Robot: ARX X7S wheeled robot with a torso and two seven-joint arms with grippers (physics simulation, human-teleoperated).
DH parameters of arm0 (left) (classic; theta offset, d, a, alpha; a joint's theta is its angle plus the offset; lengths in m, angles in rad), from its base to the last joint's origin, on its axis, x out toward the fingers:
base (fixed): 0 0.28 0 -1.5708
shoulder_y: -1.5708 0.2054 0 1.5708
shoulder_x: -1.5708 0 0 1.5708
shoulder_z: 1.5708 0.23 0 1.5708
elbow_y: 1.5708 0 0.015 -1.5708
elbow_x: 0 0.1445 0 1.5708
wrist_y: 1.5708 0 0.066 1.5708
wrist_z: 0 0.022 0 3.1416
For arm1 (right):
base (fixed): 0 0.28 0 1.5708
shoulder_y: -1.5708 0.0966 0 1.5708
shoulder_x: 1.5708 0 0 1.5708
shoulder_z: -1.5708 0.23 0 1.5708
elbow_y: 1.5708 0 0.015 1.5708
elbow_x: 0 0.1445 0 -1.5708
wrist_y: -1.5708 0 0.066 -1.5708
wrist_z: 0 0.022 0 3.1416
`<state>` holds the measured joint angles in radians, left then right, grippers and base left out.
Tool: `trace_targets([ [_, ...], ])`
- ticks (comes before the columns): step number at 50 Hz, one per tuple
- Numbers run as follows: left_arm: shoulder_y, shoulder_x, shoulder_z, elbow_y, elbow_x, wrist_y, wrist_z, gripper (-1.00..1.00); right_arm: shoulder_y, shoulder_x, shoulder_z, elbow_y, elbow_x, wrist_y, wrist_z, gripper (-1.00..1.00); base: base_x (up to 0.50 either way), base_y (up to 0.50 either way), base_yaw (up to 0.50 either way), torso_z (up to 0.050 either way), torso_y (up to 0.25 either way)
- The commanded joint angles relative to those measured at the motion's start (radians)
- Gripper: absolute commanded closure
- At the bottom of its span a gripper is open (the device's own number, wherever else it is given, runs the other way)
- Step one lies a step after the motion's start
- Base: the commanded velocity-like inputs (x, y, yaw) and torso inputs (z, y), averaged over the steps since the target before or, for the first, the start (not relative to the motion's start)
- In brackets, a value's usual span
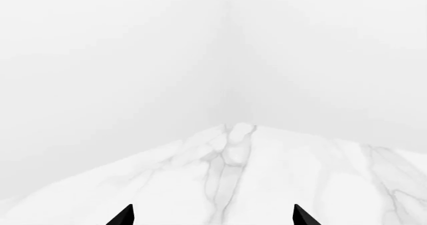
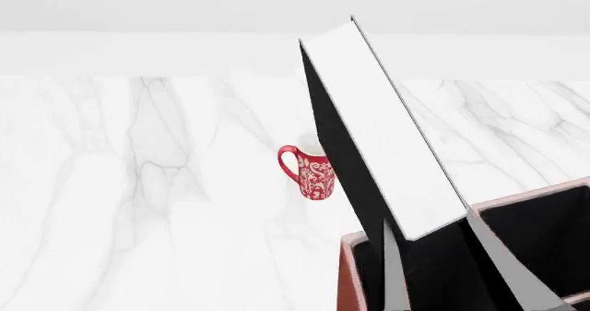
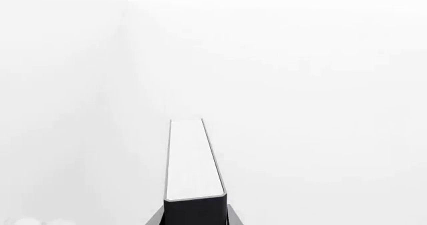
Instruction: Pick up the book and place it in the left compartment of the caddy.
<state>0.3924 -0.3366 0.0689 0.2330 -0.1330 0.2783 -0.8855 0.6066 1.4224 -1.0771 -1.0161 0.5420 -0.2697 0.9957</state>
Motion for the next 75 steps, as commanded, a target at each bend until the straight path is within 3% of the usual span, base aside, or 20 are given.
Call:
trace_targets([
  [1,-0.002,-0.002,0.005,0.007,0.005,-0.006,-0.002,-1.00,0.051,0.148,-0.121,-0.030,-0.152,-0.059,0.186,1.00,0.00,0.00,0.00,0.000,0.000],
  [9,-0.005,-0.005,0.009,0.010,0.008,-0.021,-0.003,-1.00,0.016,0.148,-0.154,-0.025,-0.195,-0.044,0.296,1.00,0.00,0.00,0.00,0.002,0.001],
  [22,-0.005,-0.004,0.012,0.004,0.009,-0.020,-0.005,-1.00,-0.107,0.148,-0.274,0.134,-0.332,-0.269,0.403,1.00,0.00,0.00,0.00,0.000,0.001],
  [31,-0.008,-0.004,0.014,0.000,0.007,-0.017,-0.005,-1.00,-0.111,0.148,-0.277,0.219,-0.254,-0.360,0.344,1.00,0.00,0.00,0.00,0.000,0.001],
  [52,-0.011,-0.008,0.015,-0.001,0.004,-0.020,-0.007,-1.00,-0.111,0.110,-0.276,0.248,-0.201,-0.322,0.268,1.00,0.00,0.00,0.00,0.000,0.000],
  [63,-0.012,-0.010,0.017,0.001,0.006,-0.024,-0.009,-1.00,-0.068,-0.019,-0.255,0.322,-0.108,-0.229,0.145,1.00,0.00,0.00,0.00,0.001,0.001],
  [75,-0.010,-0.011,0.018,-0.001,0.005,-0.021,-0.011,-1.00,-0.087,-0.066,-0.264,0.460,-0.045,-0.280,0.120,1.00,0.00,0.00,0.00,0.000,0.001],
])
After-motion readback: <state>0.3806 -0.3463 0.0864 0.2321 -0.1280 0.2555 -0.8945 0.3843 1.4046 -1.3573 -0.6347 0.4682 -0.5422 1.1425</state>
